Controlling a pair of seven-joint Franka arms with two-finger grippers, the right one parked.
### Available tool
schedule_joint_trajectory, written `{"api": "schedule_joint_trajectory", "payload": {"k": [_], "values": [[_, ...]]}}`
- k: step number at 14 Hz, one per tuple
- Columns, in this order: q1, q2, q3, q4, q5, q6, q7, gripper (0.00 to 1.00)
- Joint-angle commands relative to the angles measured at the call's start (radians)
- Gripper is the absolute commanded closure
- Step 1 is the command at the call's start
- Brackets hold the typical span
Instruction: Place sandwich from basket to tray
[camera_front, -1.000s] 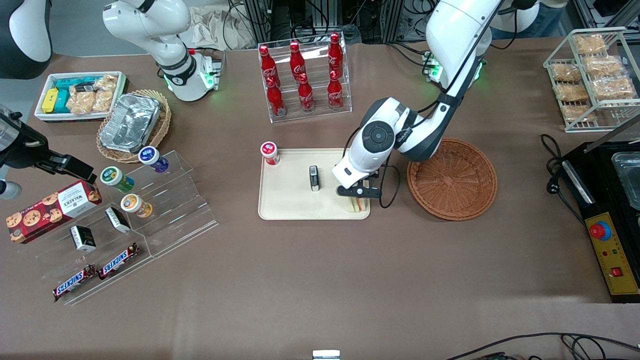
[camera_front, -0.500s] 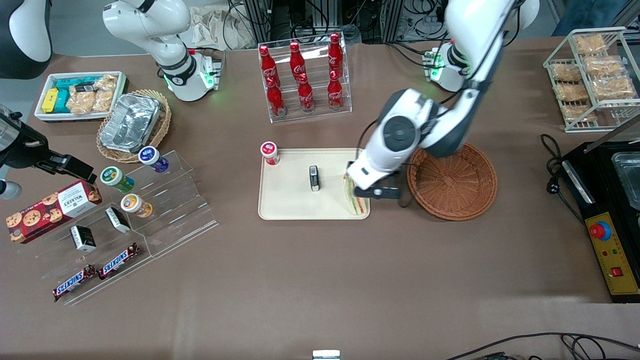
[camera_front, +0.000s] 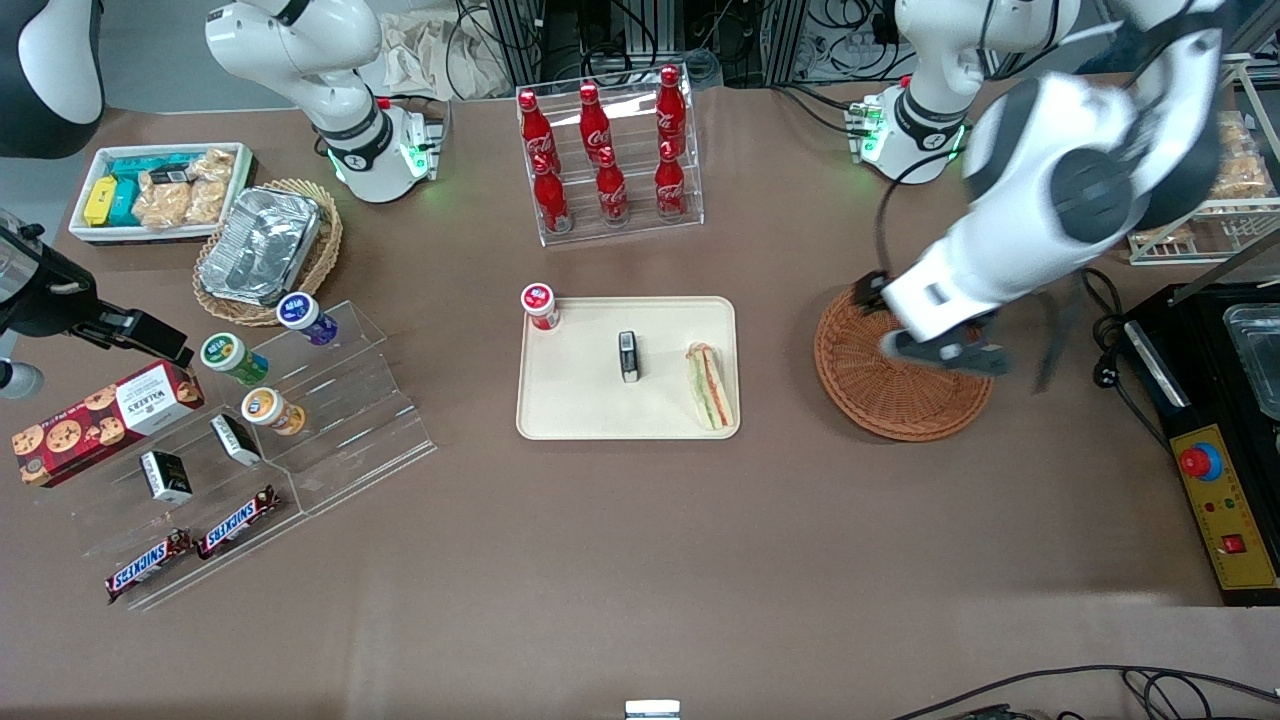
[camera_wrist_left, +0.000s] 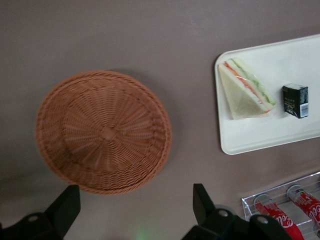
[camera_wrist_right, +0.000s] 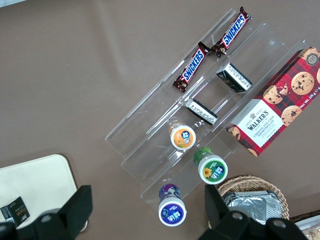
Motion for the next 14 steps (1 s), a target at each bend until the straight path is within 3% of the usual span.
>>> {"api": "schedule_joint_trajectory", "payload": {"k": [1, 6, 9, 11, 14], "values": [[0.079, -0.039, -0.012, 0.007, 0.056, -0.077, -0.005, 0.0], [0.143, -0.037, -0.012, 0.084, 0.07, -0.157, 0.016, 0.0], [0.143, -0.043, -0.018, 0.086, 0.183, -0.158, 0.028, 0.0], [0.145, -0.049, -0.012, 0.098, 0.196, -0.161, 0.047, 0.0], [0.096, -0.06, 0.1, 0.124, 0.178, -0.191, 0.165, 0.0]]}}
